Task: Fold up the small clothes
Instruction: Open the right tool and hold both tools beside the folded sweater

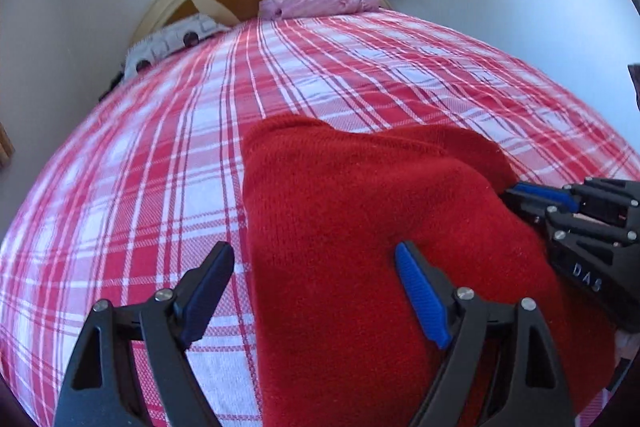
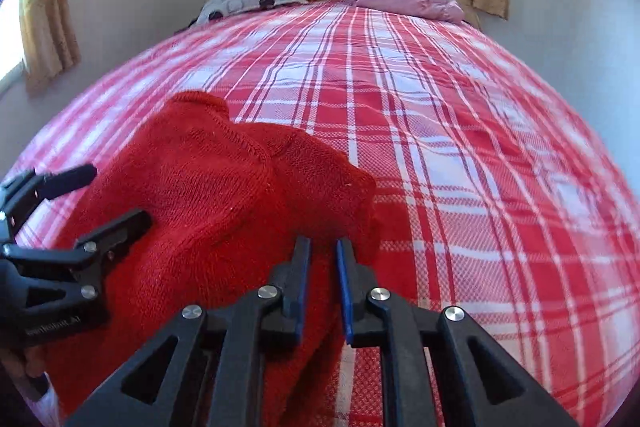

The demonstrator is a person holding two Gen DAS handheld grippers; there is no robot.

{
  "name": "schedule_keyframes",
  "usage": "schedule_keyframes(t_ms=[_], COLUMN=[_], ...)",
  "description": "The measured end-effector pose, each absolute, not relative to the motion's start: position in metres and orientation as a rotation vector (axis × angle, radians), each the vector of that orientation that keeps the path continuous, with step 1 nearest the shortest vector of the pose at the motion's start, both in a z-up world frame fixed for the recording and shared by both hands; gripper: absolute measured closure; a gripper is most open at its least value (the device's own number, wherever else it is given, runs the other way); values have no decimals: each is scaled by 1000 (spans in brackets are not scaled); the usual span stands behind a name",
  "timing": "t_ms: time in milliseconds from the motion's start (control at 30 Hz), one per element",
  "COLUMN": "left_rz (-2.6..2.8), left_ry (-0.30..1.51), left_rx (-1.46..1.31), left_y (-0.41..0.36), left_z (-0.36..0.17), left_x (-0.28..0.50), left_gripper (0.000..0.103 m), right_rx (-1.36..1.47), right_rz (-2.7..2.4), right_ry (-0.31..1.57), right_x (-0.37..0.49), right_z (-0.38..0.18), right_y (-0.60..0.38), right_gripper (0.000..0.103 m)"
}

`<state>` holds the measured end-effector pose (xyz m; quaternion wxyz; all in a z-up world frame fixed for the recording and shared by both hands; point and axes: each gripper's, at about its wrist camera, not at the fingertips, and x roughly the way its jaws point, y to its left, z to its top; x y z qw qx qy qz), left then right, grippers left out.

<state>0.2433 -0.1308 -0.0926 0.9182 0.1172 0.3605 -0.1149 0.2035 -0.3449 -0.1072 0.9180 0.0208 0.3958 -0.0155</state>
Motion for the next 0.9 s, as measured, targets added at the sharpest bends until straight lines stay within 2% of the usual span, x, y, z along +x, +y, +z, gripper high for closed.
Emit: schedule_keyframes(t_ms=[67, 100, 133, 200, 300, 467, 733, 900], left_rz=[-232, -229, -222, -218, -214, -213, -234, -232], left_ry=[733, 733, 732, 733, 757, 769, 762, 765], left_rx=[250, 247, 243, 229, 202, 152, 150, 133], left_y=[-131, -130, -129, -126, -123, -109, -100, -94], left_z=[-93, -93, -95, -95, -96, -90, -81, -78], left_x=[243, 244, 244, 246, 250, 236, 218, 216], left_gripper=[17, 15, 14, 11, 6, 6, 6, 6], right_rx=[108, 119, 149, 242, 356, 466, 468, 449], right_rz=[-33, -50, -70, -64, -18, -26, -71, -61], right_ry=[805, 807, 808, 814, 803, 721, 605, 599], right_x=[203, 204, 204, 207, 205, 168, 98, 88], right_z=[-110, -111, -113, -117, -120, -108, -88, -81], right_y=[-355, -357, -364, -377, -392, -395, -378, -369], right_gripper=[80, 62, 50, 42, 41, 40, 40, 40])
